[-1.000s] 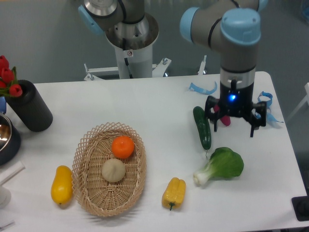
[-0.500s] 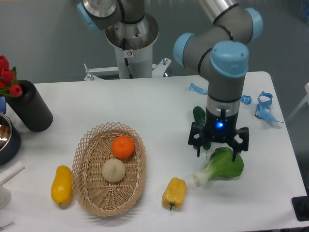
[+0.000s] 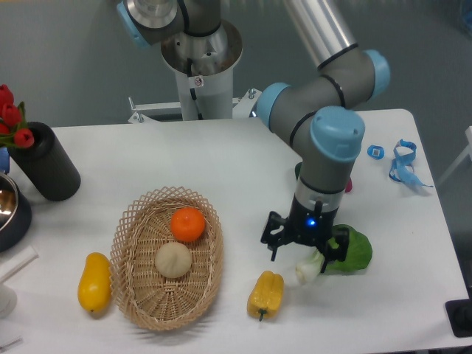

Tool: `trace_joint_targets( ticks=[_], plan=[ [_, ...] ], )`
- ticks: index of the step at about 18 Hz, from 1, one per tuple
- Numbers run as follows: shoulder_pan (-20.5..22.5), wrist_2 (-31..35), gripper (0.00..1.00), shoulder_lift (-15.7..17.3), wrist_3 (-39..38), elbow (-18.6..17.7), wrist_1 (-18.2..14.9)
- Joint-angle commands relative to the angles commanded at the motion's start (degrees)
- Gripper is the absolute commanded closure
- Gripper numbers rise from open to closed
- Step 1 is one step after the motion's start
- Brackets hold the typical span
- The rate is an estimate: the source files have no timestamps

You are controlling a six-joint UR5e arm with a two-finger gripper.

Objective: Pick up the yellow pepper from the table
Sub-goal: 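Move the open gripper across the table toward the yellow bell pepper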

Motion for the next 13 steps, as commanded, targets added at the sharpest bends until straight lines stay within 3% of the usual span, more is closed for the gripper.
trace_joint_targets(
  ticks=[3,5,13],
  plan=[
    [-0.5,0.1,0.00,-2.2,0.5,0.7,0.3],
    [-1.1,0.1,0.00,-4.0,0.8,1.7,2.1],
    [-2.3,1.5,0.00,-5.9,1.1,1.8,2.3]
  ],
)
